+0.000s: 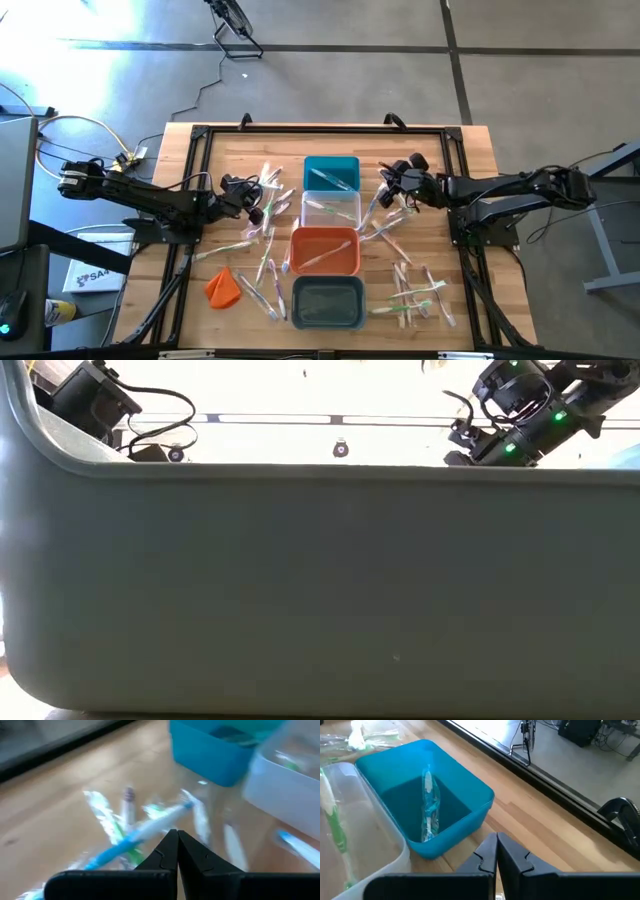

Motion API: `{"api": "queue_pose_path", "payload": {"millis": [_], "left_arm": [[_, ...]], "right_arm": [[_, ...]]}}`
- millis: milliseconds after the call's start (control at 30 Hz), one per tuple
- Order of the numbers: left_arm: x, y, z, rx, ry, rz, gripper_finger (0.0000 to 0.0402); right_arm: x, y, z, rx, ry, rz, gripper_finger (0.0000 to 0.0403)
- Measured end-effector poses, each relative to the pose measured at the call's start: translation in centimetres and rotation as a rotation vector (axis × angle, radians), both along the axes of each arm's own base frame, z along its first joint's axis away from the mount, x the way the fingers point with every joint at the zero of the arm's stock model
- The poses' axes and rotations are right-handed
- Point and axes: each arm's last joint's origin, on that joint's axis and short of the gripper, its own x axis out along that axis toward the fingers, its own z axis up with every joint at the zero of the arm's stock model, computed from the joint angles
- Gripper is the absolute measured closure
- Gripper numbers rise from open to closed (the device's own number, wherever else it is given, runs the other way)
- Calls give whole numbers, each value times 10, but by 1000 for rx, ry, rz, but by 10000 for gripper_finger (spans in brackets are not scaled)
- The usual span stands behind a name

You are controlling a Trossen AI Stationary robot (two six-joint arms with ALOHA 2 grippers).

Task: Pick & Place Toothbrushes
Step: Put the violet toothbrush into the green bin

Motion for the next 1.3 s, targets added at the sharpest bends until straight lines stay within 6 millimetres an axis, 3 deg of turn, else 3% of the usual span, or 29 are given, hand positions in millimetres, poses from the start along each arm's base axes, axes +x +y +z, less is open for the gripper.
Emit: {"api": "queue_pose_path", "payload": {"millis": [433, 1300], "left_arm": [[1, -2, -1, -55, -1, -75, 401], [2, -3, -1, -79, 4, -113, 401]], "right_arm": [[4, 7, -1, 170, -45, 208, 400], [3, 8, -4, 223, -37, 209, 400]]}}
